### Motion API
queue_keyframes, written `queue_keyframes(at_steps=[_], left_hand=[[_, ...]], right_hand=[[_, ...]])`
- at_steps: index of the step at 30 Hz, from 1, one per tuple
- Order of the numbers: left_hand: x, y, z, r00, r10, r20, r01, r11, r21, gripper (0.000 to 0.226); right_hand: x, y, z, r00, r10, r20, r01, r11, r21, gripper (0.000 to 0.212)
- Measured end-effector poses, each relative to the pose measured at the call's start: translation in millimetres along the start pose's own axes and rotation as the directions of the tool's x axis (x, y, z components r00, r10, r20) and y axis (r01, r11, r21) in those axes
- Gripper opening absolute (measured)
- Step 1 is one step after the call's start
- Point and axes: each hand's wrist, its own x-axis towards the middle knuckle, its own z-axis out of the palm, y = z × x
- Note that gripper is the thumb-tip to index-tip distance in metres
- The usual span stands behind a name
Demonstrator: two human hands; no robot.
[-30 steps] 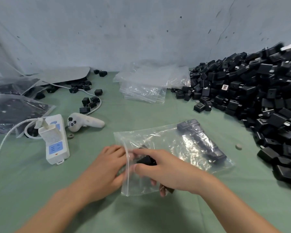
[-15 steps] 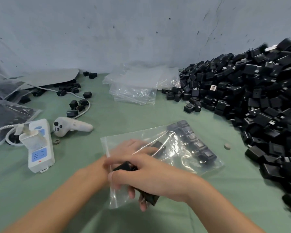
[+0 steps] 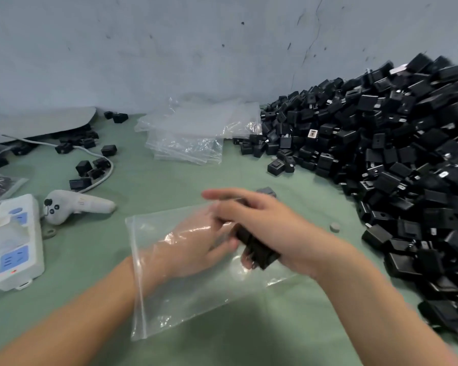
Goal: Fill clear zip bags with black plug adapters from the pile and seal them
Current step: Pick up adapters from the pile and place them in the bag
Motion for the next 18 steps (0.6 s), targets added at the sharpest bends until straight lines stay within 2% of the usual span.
queue_keyframes(at_steps=[1,4,8,10,12,16,18], left_hand=[[4.0,2.7,-1.4,0.999,0.035,-0.024,-0.034,0.999,0.027,0.058],[12.6,2.1,-0.1,0.971,0.210,-0.113,-0.198,0.974,0.105,0.039],[28.4,-5.9,5.6,0.962,0.254,-0.095,-0.232,0.952,0.199,0.041],[33.6,-6.3,7.5,0.974,0.222,-0.043,-0.213,0.964,0.162,0.046],[33.8,-9.1,8.2,0.979,0.200,-0.026,-0.195,0.973,0.125,0.048],[23.5,-7.9,11.4,0.958,0.253,-0.139,-0.242,0.966,0.088,0.041],[20.7,-7.4,14.6,0.971,0.213,-0.106,-0.210,0.977,0.038,0.041]], right_hand=[[0.6,-2.8,-11.3,0.996,-0.002,-0.090,0.005,0.999,0.043,0.024],[-1.7,-6.4,-42.9,0.931,0.021,-0.365,0.022,0.993,0.114,0.022],[-6.5,-6.3,-67.4,0.803,0.100,-0.587,0.065,0.965,0.255,0.018],[-7.8,-7.3,-72.4,0.769,0.138,-0.624,0.163,0.902,0.401,0.014],[-8.6,-8.0,-74.9,0.766,0.160,-0.622,0.222,0.843,0.490,0.013],[-8.2,-6.6,-73.4,0.771,0.198,-0.606,0.216,0.813,0.541,0.012],[-7.4,-6.9,-71.7,0.771,0.211,-0.602,0.217,0.801,0.558,0.012]])
